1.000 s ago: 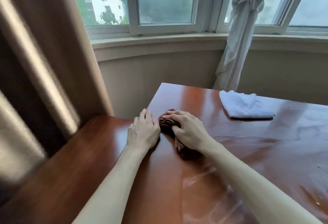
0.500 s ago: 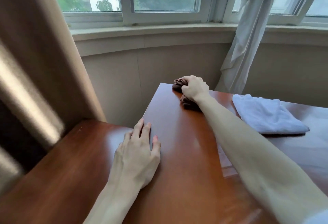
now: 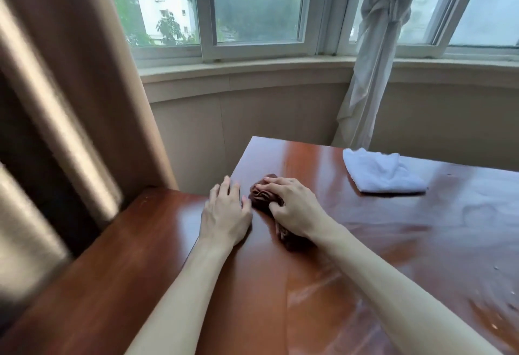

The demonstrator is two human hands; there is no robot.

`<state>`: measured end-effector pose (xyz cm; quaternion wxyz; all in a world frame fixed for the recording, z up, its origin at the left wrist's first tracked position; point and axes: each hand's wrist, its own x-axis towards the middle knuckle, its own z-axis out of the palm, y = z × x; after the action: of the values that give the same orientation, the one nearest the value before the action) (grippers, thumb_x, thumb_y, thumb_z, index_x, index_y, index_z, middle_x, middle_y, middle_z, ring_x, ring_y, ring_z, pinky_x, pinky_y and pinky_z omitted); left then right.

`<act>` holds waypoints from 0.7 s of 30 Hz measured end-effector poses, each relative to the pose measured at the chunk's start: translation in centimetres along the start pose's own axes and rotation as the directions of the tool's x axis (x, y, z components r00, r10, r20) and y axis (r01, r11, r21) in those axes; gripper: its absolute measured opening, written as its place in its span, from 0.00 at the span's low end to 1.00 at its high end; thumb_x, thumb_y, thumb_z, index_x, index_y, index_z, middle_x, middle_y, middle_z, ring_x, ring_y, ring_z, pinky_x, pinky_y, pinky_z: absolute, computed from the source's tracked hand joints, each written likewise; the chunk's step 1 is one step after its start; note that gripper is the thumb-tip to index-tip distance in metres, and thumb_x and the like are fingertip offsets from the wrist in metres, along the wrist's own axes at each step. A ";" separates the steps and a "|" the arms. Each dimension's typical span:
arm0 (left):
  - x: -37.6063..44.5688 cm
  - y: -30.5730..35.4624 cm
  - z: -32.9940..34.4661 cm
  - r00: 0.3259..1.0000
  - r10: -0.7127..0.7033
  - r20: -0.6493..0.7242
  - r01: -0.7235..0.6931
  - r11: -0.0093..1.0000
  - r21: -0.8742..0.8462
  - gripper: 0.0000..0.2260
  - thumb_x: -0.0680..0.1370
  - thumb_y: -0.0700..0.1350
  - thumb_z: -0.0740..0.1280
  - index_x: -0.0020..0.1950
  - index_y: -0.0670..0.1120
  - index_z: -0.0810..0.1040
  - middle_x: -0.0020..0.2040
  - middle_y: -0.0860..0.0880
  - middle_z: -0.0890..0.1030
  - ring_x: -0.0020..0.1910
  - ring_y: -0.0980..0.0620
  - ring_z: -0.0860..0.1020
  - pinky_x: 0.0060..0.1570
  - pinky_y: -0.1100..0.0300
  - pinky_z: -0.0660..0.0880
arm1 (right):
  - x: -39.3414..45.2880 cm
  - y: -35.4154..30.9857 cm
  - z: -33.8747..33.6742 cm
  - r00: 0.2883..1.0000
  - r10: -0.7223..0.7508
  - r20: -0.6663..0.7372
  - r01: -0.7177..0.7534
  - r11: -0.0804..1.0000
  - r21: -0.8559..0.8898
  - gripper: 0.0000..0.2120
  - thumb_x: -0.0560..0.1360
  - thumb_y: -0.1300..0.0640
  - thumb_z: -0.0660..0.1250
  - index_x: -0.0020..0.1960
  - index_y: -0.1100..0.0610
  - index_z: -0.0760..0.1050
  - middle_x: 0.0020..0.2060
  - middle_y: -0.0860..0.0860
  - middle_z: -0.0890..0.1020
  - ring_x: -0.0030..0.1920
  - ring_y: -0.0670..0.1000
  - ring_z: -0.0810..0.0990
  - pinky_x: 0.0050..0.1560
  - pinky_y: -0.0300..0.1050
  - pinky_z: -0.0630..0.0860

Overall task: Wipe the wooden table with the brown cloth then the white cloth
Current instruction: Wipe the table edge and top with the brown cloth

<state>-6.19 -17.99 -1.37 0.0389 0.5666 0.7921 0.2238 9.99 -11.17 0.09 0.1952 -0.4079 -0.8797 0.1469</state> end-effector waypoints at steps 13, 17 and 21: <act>0.3 -0.6 1.4 1.000 0.010 0.016 -0.010 1.000 0.018 0.24 0.83 0.52 0.53 0.80 0.49 0.62 0.81 0.50 0.57 0.80 0.50 0.55 0.72 0.50 0.62 | 8.9 4.8 -0.4 0.995 0.101 -0.011 -0.101 0.995 0.015 0.26 0.71 0.52 0.58 0.67 0.44 0.78 0.68 0.43 0.77 0.68 0.52 0.74 0.66 0.54 0.74; 0.6 -0.7 1.4 0.999 -0.001 0.047 0.001 1.000 0.018 0.26 0.83 0.58 0.49 0.81 0.56 0.55 0.82 0.57 0.51 0.80 0.55 0.51 0.73 0.52 0.61 | 16.6 8.3 -0.3 0.974 0.214 -0.073 -0.217 0.976 -0.034 0.26 0.74 0.52 0.62 0.72 0.44 0.74 0.75 0.49 0.71 0.71 0.59 0.71 0.70 0.53 0.70; 0.7 -0.8 1.1 0.998 -0.008 0.054 0.008 1.000 0.009 0.26 0.83 0.59 0.49 0.81 0.58 0.53 0.82 0.59 0.49 0.80 0.56 0.52 0.72 0.53 0.63 | 20.5 9.3 -0.6 0.971 0.239 -0.022 -0.239 0.970 -0.033 0.30 0.69 0.47 0.60 0.72 0.40 0.74 0.75 0.48 0.71 0.72 0.57 0.71 0.69 0.50 0.69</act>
<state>-6.79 -17.25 -2.60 0.0589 0.5694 0.7940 0.2048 4.29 10.57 1.32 0.1769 -0.5156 -0.8248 0.1500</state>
